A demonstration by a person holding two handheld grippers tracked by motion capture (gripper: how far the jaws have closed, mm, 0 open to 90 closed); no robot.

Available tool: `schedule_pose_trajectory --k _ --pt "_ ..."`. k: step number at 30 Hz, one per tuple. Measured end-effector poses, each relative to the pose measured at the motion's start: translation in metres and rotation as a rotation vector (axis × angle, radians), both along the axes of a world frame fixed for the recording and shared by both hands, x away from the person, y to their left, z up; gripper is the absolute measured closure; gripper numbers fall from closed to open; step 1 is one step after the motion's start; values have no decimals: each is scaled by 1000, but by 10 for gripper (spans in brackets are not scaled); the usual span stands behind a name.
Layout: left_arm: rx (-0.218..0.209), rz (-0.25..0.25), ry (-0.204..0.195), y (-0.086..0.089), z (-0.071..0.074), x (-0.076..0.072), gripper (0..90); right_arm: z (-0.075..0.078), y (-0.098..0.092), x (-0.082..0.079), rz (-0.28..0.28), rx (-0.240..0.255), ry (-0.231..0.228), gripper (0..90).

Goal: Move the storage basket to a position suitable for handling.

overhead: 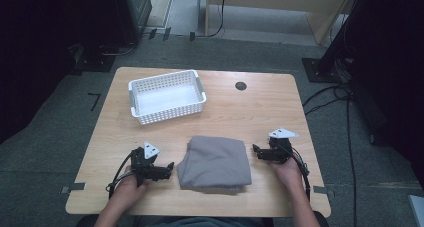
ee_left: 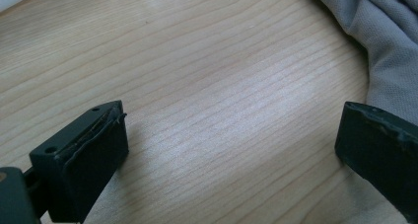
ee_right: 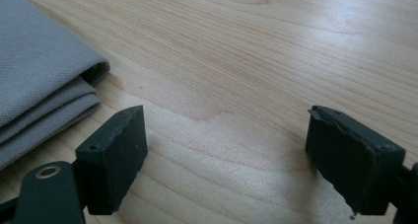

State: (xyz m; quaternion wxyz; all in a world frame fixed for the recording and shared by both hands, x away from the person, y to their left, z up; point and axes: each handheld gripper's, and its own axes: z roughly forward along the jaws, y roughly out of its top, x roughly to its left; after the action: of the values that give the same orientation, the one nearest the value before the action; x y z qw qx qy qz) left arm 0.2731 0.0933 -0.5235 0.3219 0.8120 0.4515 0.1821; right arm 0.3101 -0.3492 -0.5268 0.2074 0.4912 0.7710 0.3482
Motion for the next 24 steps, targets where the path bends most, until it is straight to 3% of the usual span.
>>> schedule_pose_trajectory --k 4,7,11,12,13,16,21,24 --pt "0 0 0 0 0 0 0 0 0 0 -8 -1 -1 164" --pt "0 0 0 0 0 0 0 3 0 1 -24 -4 16 249" --pt "0 0 0 0 0 0 0 9 -2 4 -41 34 63 331" --pt "1 -1 -1 0 0 0 0 16 -4 9 -28 75 116 367" --pt "1 -1 -1 0 0 0 0 16 -4 9 -28 75 116 367" --pt "1 -1 -1 0 0 0 0 25 -5 15 -29 149 158 423" --pt "1 -1 -1 0 0 0 0 32 -1 20 3 183 201 447" --pt "1 -2 0 0 0 0 0 43 4 28 46 202 227 479"
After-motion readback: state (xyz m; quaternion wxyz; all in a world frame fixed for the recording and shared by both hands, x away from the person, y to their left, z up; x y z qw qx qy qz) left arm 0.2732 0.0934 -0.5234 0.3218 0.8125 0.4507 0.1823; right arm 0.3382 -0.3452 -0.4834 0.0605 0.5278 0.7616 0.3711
